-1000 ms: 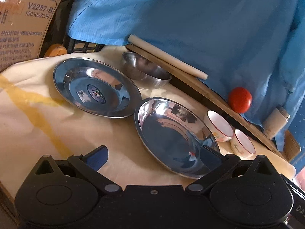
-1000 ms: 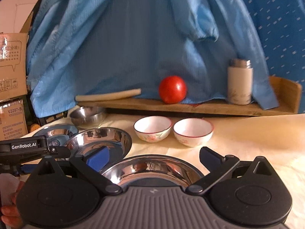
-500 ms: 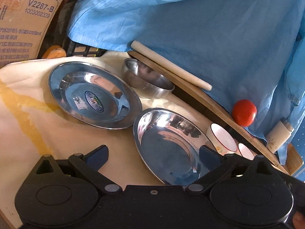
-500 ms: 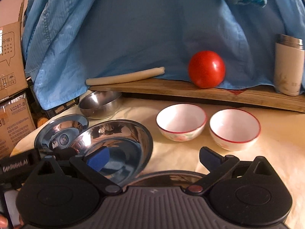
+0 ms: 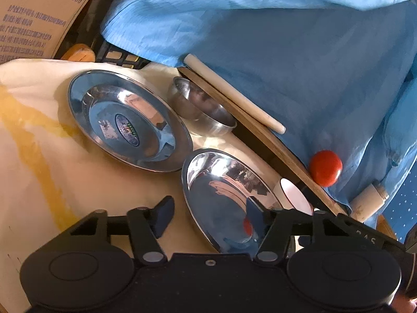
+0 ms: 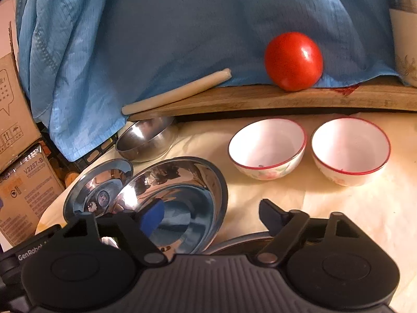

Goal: Organize plates and bowls
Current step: 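Move both tools toward the rim of the large deep steel plate, then close both tools on the rim of the large steel plate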

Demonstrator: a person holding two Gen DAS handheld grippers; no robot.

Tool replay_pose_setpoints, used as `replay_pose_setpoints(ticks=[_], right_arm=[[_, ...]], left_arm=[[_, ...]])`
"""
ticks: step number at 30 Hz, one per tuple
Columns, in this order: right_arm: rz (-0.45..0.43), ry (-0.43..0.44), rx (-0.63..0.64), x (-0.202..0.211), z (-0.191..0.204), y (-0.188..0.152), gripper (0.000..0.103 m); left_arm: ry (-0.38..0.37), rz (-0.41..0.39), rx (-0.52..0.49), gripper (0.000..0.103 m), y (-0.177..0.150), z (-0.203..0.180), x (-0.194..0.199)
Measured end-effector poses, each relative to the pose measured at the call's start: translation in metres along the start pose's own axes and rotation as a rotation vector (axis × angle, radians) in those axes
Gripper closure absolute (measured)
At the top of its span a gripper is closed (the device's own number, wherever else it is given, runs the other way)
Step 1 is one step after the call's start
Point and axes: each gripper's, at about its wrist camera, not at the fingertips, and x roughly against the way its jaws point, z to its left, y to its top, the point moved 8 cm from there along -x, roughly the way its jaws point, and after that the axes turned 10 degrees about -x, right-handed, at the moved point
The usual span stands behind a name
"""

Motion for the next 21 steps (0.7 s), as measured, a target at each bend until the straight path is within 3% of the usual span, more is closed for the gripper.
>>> replay_pose_setpoints(ticks=[7,9,16,21], right_arm=[[0.021,-0.023,0.019,-0.0088,0.0041,-0.0025,0.05],[0.028,-0.029,0.029,-0.0105,0.0063,-0.0045,0.062],[-0.001,-0.079,0.04,-0.0086,0.0068,-0.0088,0.074],[-0.037,-0.093,0.051,-0.0028,0.0068,-0.0098,0.081]], left_arm=[[0.016,0.014,-0.001,0.055,-0.0016,0.0012,-0.0012],[-0.006,0.032,0.009,0.065,-0.0032,0.0007,-0.0035],[-0.008,0.036,0.03,0.081,-0.0035,0.0074,-0.0034],[0.014,-0.001,-0.023,0.087,-0.0018,0.004,0.0028]])
